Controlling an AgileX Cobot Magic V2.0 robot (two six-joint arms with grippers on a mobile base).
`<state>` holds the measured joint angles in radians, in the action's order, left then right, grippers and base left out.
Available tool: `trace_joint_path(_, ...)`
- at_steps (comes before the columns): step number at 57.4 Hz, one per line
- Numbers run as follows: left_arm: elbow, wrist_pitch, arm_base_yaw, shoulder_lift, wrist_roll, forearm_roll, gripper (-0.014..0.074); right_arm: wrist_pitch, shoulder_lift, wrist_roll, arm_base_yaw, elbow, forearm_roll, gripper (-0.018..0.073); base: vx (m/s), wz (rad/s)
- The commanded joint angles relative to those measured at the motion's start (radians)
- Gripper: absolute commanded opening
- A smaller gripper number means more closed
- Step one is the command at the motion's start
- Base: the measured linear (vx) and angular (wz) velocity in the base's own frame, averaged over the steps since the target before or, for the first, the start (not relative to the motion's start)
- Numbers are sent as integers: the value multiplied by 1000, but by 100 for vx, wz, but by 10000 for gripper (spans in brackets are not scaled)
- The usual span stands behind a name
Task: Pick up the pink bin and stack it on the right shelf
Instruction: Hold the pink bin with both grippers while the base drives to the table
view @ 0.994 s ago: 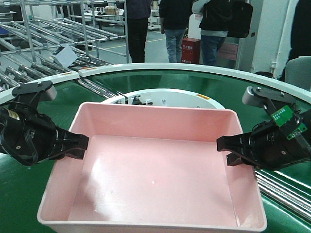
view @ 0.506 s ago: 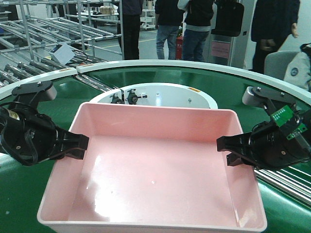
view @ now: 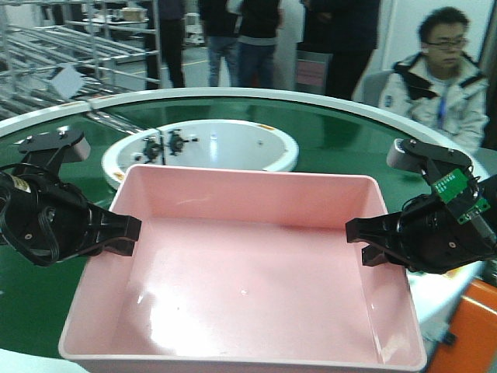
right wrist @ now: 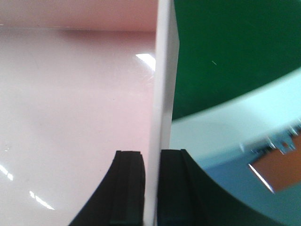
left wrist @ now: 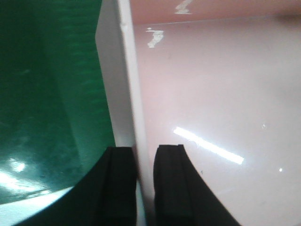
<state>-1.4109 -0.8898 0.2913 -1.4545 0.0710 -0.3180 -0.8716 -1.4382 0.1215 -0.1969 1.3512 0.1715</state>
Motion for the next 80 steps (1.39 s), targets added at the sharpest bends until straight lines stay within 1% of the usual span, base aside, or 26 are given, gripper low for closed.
trace_joint_path(1,-31,59,0,48,16,-27,-5,68,37,-13,10,33,-14,-8,-29,-41)
trace_joint_path(16,-31,59,0,48,16,-27,-5,68,37,-13,10,33,-14,-8,-25,-57)
trace_joint_path(48,-31,59,0,48,16,-27,-5,68,37,-13,10,33,-14,-8,-15,-78)
trace_joint_path(62,-31,59,0,48,16,-27,-5,67,37,-13,10,33,-14,-8,-1,-65)
trace_joint_path(80,-31,59,0,48,16,-27,-5,67,37,-13,10,33,-14,-8,14,-45)
